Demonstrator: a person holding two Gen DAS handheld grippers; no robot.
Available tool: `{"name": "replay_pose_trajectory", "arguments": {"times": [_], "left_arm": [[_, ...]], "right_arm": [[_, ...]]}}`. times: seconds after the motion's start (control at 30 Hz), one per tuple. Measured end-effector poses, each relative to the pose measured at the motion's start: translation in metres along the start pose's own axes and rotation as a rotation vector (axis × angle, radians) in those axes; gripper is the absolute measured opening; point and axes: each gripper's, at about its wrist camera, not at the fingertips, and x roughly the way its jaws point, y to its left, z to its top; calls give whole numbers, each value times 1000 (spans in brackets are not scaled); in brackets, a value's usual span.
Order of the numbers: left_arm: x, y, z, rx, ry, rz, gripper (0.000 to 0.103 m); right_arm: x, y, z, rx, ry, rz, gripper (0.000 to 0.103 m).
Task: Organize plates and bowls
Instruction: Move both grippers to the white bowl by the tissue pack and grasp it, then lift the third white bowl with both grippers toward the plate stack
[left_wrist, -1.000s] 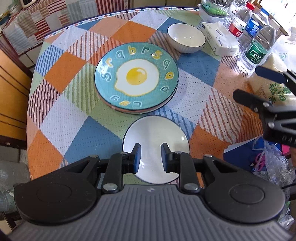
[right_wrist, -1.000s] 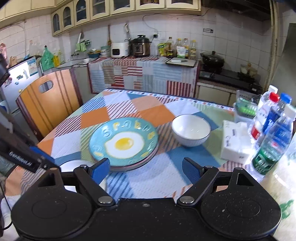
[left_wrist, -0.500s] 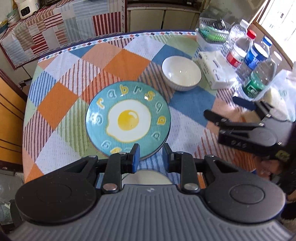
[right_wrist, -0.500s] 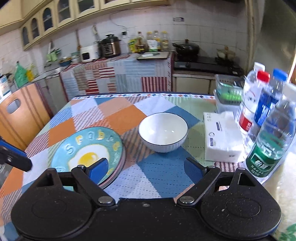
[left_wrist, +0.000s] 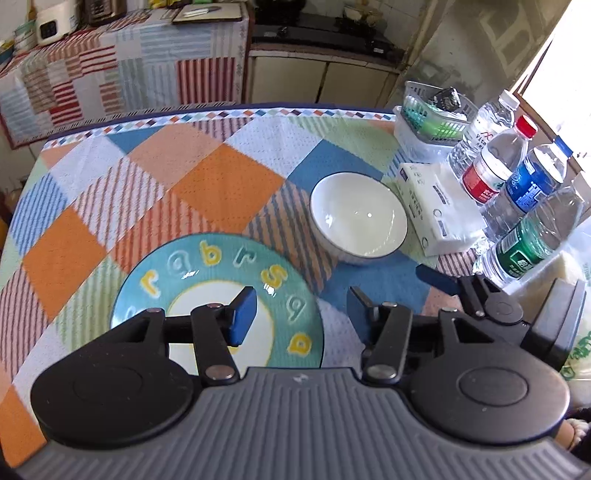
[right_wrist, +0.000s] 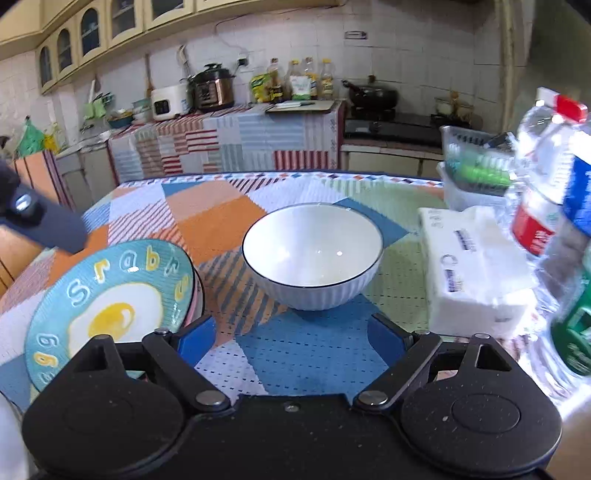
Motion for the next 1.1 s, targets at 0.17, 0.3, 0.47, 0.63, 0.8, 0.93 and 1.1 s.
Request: {"name": "replay_pose_trajectory", "arguments": {"times": [0.17,0.3,0.47,0.63,0.8,0.93,1.1], "left_arm": [[34,-19,14,41,-23,-22,54],[67,-26,24,22,2,2,54],[102,-17,29,-67,17,49,54],[126,-1,41,-261,59,-21,49],[138,-6,43,-240,67,5,18],[141,-6,43,-196,72,-11,13],[139,-5,45,-180,116,-16,13]], "right_arm": [[18,-3,-10,8,-6,-5,92],[30,-3,-11,-1,-25,7,92],[50,-3,-7,-4,-31,-41,92],[63,-7,1,17,-1,-63,92],[70,-11,8,20,10,-53,92],[71,-11,12,31,12,-9,91],[72,-14,15,30,5,-3,90]]}}
